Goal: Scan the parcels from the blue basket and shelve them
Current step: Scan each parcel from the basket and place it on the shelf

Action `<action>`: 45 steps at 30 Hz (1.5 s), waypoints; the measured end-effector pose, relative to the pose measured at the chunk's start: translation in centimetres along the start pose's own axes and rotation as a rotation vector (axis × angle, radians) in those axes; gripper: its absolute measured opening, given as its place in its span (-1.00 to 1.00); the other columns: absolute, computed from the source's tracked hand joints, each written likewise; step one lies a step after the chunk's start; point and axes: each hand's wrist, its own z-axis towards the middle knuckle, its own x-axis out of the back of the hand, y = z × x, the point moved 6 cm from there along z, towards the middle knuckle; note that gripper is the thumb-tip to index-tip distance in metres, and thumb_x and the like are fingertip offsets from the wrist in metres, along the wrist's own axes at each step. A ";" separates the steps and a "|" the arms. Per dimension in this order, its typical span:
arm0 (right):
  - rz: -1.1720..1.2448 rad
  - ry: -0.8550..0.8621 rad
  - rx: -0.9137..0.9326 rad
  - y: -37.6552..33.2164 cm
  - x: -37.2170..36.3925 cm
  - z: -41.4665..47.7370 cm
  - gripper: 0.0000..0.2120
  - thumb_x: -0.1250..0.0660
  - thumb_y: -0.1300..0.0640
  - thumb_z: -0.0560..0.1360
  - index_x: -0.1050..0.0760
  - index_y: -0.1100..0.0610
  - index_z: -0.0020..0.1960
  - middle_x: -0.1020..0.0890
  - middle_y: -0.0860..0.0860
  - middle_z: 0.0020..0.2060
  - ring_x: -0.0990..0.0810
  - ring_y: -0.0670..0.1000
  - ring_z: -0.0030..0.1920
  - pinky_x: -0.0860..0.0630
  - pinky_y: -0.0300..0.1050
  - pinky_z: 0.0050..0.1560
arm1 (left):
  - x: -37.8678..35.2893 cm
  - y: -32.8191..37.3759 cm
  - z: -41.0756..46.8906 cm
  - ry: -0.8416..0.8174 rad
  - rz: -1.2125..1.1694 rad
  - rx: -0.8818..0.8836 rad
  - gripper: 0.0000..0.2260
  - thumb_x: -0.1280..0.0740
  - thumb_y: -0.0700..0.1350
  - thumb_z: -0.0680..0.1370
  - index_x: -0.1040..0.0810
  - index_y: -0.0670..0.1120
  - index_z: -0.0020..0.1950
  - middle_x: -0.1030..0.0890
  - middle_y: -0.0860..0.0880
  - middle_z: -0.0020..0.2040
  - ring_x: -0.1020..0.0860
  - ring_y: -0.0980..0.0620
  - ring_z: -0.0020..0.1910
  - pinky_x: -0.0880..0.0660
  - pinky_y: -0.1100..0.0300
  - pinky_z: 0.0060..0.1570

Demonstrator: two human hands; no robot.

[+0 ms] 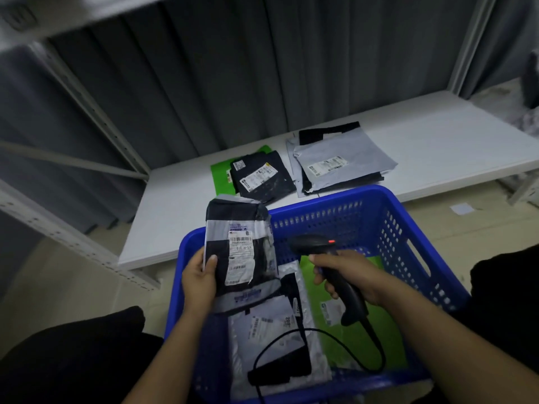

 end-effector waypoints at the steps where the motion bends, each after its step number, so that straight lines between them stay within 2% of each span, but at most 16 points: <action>1: -0.007 0.000 0.004 -0.1 0.1 -0.1 -0.76 -0.38 0.07 0.52 -0.50 0.21 -0.23 -0.61 0.15 -0.33 -0.47 0.03 -0.47 -0.44 -0.17 -0.45 | 0.1 0.0 0.0 0.007 0.007 -0.002 -0.78 -0.25 -0.29 0.60 -0.56 -0.05 0.17 -0.61 0.12 -0.07 -0.55 0.30 -0.09 -0.47 0.43 -0.08; 3: -0.018 -0.002 0.012 -0.2 0.2 -0.1 -0.76 -0.38 0.06 0.51 -0.51 0.21 -0.23 -0.61 0.15 -0.32 -0.47 0.03 -0.47 -0.45 -0.16 -0.44 | 0.3 0.1 0.0 0.025 0.038 -0.014 -0.78 -0.24 -0.30 0.60 -0.56 -0.09 0.19 -0.61 0.08 -0.06 -0.52 0.32 -0.11 -0.41 0.56 -0.18; 6: -0.023 -0.001 0.013 -0.3 0.3 -0.1 -0.76 -0.38 0.05 0.51 -0.51 0.20 -0.23 -0.61 0.14 -0.33 -0.48 0.02 -0.47 -0.46 -0.16 -0.43 | 0.4 -0.1 0.2 0.040 0.073 -0.021 -0.77 -0.25 -0.30 0.60 -0.56 -0.19 0.22 -0.61 -0.03 0.01 -0.51 0.31 -0.09 -0.39 0.59 -0.21; 10: -0.028 0.001 0.015 -0.4 0.4 0.0 -0.76 -0.39 0.06 0.51 -0.51 0.20 -0.22 -0.62 0.13 -0.34 -0.48 0.02 -0.47 -0.46 -0.16 -0.44 | 0.0 -0.2 0.3 0.027 0.091 -0.021 -0.76 -0.24 -0.28 0.61 -0.55 -0.19 0.25 -0.61 -0.04 0.04 -0.53 0.24 -0.09 -0.40 0.55 -0.17; 14: -0.046 0.000 0.020 -0.7 0.4 0.4 -0.76 -0.40 0.05 0.51 -0.51 0.21 -0.20 -0.63 0.16 -0.30 -0.49 0.03 -0.47 -0.46 -0.15 -0.45 | -0.6 0.0 0.5 0.002 0.065 -0.007 -0.77 -0.24 -0.27 0.61 -0.56 -0.12 0.23 -0.61 0.00 0.02 -0.55 0.24 -0.07 -0.47 0.34 -0.05; 16: -0.073 0.019 0.041 -1.6 0.6 0.8 -0.76 -0.41 0.05 0.51 -0.53 0.23 -0.17 -0.64 0.15 -0.27 -0.51 0.03 -0.46 -0.47 -0.15 -0.45 | -1.1 0.4 1.1 -0.003 0.056 -0.017 -0.77 -0.24 -0.27 0.61 -0.57 -0.14 0.23 -0.62 -0.03 0.03 -0.56 0.18 -0.06 -0.47 0.34 -0.05; 18: -0.107 0.058 0.067 -3.0 1.1 1.3 -0.77 -0.42 0.05 0.50 -0.55 0.23 -0.14 -0.64 0.14 -0.27 -0.52 0.03 -0.45 -0.47 -0.14 -0.44 | -1.8 1.3 1.9 -0.016 0.050 -0.030 -0.77 -0.23 -0.27 0.61 -0.57 -0.13 0.22 -0.62 -0.02 0.02 -0.55 0.22 -0.06 -0.48 0.35 -0.06; 22: -0.163 0.137 0.127 -6.8 2.7 2.6 -0.78 -0.43 0.07 0.49 -0.56 0.24 -0.05 -0.63 0.15 -0.28 -0.52 0.03 -0.46 -0.47 -0.15 -0.44 | -3.2 3.8 4.1 -0.034 0.027 -0.093 -0.78 -0.23 -0.28 0.61 -0.56 -0.15 0.22 -0.62 -0.02 0.03 -0.54 0.25 -0.07 -0.43 0.52 -0.13; 25: -0.248 0.224 0.163 -9.7 5.0 4.0 -0.77 -0.44 0.05 0.48 -0.55 0.23 -0.11 -0.62 0.08 -0.39 -0.54 0.01 -0.49 -0.51 -0.17 -0.43 | -5.0 5.8 6.5 -0.052 0.009 -0.108 -0.78 -0.23 -0.27 0.61 -0.56 -0.08 0.19 -0.62 0.00 0.03 -0.54 0.27 -0.07 -0.46 0.39 -0.08; 27: -0.307 0.283 0.194 -11.5 6.8 5.0 -0.76 -0.45 0.04 0.47 -0.54 0.21 -0.17 -0.60 0.03 -0.47 -0.56 0.00 -0.51 -0.53 -0.17 -0.43 | -6.9 7.1 8.4 -0.083 -0.002 -0.104 -0.79 -0.23 -0.26 0.61 -0.56 -0.06 0.18 -0.62 0.00 0.02 -0.56 0.23 -0.07 -0.50 0.26 -0.05; 29: -0.316 0.335 0.224 -12.9 8.8 6.0 -0.77 -0.46 0.05 0.47 -0.52 0.20 -0.19 -0.59 0.00 -0.49 -0.56 0.01 -0.51 -0.54 -0.15 -0.43 | -9.4 8.6 10.3 -0.117 -0.025 -0.108 -0.78 -0.23 -0.26 0.61 -0.56 -0.11 0.22 -0.63 -0.02 0.04 -0.59 0.10 -0.04 -0.49 0.25 -0.05; 31: -0.301 0.395 0.241 -14.1 11.0 6.7 -0.78 -0.46 0.06 0.47 -0.53 0.20 -0.17 -0.61 0.02 -0.43 -0.54 0.02 -0.51 -0.52 -0.14 -0.44 | -12.6 10.2 12.1 -0.163 -0.089 -0.100 -0.76 -0.23 -0.28 0.61 -0.55 -0.13 0.24 -0.63 -0.04 0.06 -0.59 0.02 0.00 -0.50 0.22 -0.03; 35: -0.228 0.502 0.258 -16.3 15.2 7.8 -0.76 -0.43 0.06 0.49 -0.55 0.26 -0.07 -0.66 0.20 -0.23 -0.54 0.05 -0.46 -0.53 -0.09 -0.38 | -19.9 12.6 16.3 -0.229 -0.246 -0.032 -0.77 -0.24 -0.24 0.62 -0.57 -0.08 0.23 -0.66 -0.05 0.07 -0.63 -0.04 0.02 -0.56 0.07 0.04; 39: -0.161 0.591 0.234 -16.9 19.1 8.3 -0.78 -0.43 0.07 0.48 -0.55 0.24 -0.12 -0.66 0.20 -0.24 -0.56 0.08 -0.42 -0.55 -0.05 -0.34 | -27.7 14.2 20.0 -0.278 -0.444 0.114 -0.77 -0.22 -0.25 0.63 -0.58 0.04 0.10 -0.67 0.01 0.04 -0.64 -0.01 0.00 -0.58 0.08 0.01; 43: -0.131 0.653 0.173 -15.9 21.9 8.6 -0.77 -0.42 0.07 0.49 -0.56 0.27 -0.07 -0.67 0.20 -0.21 -0.57 0.12 -0.40 -0.57 -0.01 -0.30 | -34.7 13.0 23.1 -0.284 -0.338 0.132 -0.70 -0.24 -0.32 0.58 -0.51 -0.08 0.27 -0.61 -0.06 0.16 -0.60 -0.06 0.09 -0.54 -0.02 0.16; 45: -0.069 0.674 0.153 -15.4 22.6 8.9 -0.76 -0.42 0.09 0.49 -0.57 0.30 -0.07 -0.65 0.19 -0.24 -0.55 0.09 -0.45 -0.53 -0.06 -0.37 | -36.9 12.0 23.8 -0.279 -0.253 0.089 -0.60 -0.28 -0.30 0.57 -0.40 -0.06 0.39 -0.55 0.00 0.19 -0.55 -0.02 0.11 -0.49 0.08 0.20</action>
